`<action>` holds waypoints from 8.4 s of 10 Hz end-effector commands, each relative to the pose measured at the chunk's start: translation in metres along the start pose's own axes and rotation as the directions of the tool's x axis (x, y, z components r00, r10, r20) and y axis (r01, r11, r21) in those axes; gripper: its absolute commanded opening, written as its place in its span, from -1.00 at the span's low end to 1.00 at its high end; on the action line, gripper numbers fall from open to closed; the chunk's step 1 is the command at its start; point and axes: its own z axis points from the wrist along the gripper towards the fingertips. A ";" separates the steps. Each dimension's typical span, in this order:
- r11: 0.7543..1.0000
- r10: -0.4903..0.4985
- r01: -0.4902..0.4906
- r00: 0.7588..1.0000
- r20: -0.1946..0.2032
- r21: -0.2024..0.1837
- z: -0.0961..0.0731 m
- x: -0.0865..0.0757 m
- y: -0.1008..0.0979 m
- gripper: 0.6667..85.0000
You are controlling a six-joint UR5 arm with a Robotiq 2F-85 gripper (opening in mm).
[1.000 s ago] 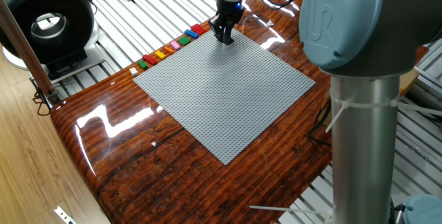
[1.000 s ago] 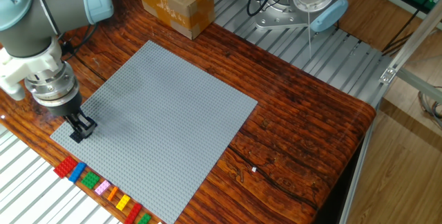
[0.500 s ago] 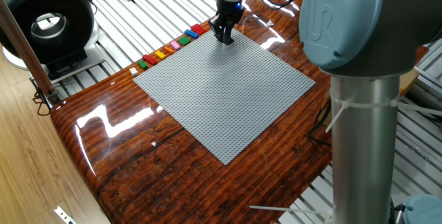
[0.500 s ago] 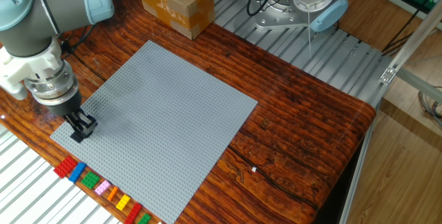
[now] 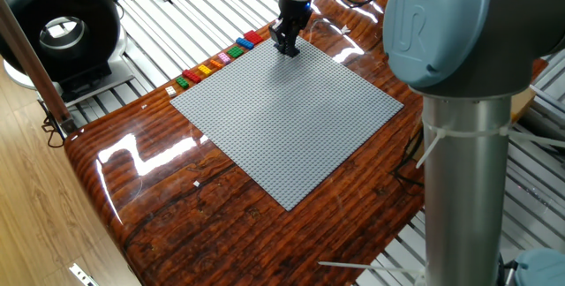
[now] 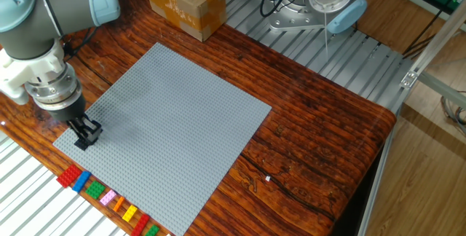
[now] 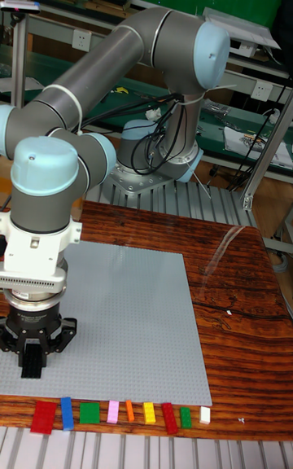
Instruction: Build with small Lego blocks
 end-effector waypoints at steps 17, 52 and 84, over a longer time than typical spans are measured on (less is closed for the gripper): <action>0.993 0.117 -0.117 0.993 0.005 -0.012 -0.002 -0.008 0.014 -0.99; 0.999 -0.003 0.001 0.998 -0.058 -0.035 -0.011 -0.001 -0.009 -0.07; 0.977 0.198 -0.198 0.980 -0.010 -0.075 -0.007 -0.015 -0.003 -0.99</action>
